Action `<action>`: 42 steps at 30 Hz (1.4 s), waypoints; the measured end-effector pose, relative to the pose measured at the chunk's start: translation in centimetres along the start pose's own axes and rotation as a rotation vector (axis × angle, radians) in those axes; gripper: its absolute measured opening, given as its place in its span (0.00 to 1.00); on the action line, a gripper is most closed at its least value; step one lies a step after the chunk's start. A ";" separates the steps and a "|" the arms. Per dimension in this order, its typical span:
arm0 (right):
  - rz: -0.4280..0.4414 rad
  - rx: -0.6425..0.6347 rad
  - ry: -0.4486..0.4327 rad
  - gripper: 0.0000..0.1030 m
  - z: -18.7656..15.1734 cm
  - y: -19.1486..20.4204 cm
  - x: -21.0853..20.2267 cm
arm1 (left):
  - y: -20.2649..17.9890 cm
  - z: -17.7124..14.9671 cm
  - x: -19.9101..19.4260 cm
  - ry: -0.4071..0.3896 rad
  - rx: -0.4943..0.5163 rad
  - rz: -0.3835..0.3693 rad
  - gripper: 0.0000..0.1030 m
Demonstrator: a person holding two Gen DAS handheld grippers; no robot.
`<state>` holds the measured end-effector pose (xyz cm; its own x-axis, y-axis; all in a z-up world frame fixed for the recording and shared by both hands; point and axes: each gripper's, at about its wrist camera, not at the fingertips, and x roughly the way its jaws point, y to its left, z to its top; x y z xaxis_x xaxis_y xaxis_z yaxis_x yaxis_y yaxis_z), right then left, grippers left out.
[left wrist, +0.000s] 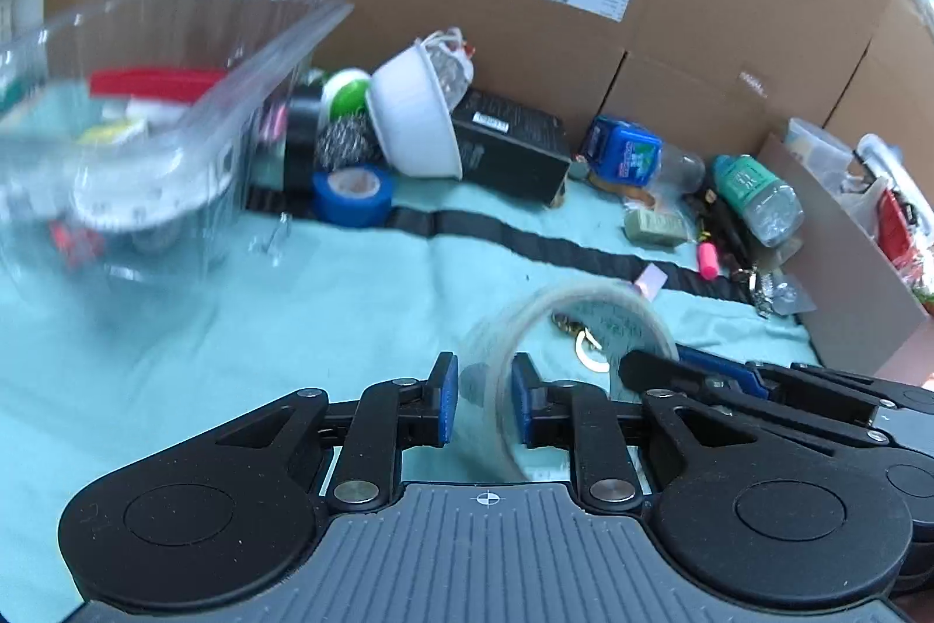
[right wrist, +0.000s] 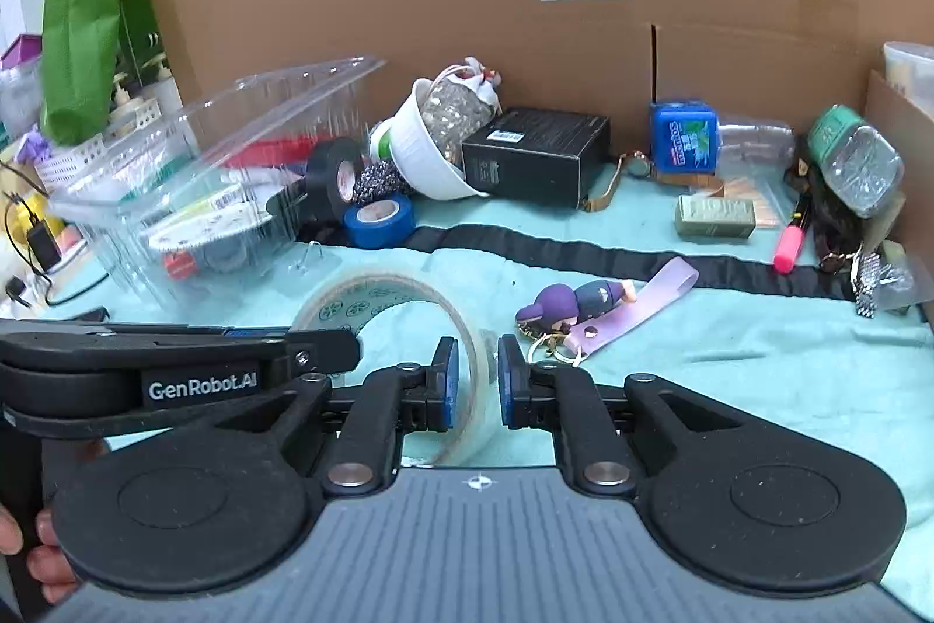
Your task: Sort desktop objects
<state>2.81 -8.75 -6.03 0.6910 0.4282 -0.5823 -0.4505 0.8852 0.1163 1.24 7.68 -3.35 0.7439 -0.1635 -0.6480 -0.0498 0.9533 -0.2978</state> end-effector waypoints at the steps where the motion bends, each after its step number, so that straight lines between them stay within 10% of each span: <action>1: -0.012 -0.010 0.005 0.19 0.0 0.2 0.1 | 0.3 -0.1 0.1 0.021 -0.017 -0.014 0.33; 8: -0.024 0.033 0.042 0.24 -0.5 -0.5 0.5 | 0.7 -0.2 0.7 0.003 -0.026 -0.024 0.50; 11: -0.028 0.045 0.047 0.24 -0.6 -0.9 0.7 | 0.4 -0.1 1.0 0.005 -0.007 -0.035 0.32; 17: -0.037 0.076 0.053 0.26 -0.5 -1.2 1.3 | 0.2 0.4 2.1 0.023 0.004 -0.044 0.44; 28: -0.040 0.039 0.078 0.22 -0.2 -0.9 2.3 | 0.4 0.7 3.4 0.050 0.006 -0.044 0.26; 42: -0.081 -0.076 -0.145 0.10 4.7 2.2 -2.4 | -0.6 5.0 -3.8 -0.185 0.073 -0.012 0.16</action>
<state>2.80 -7.00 -0.59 0.7984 0.3829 -0.4647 -0.4279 0.9038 0.0096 1.82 8.98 2.82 0.8544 -0.1316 -0.5027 0.0030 0.9686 -0.2485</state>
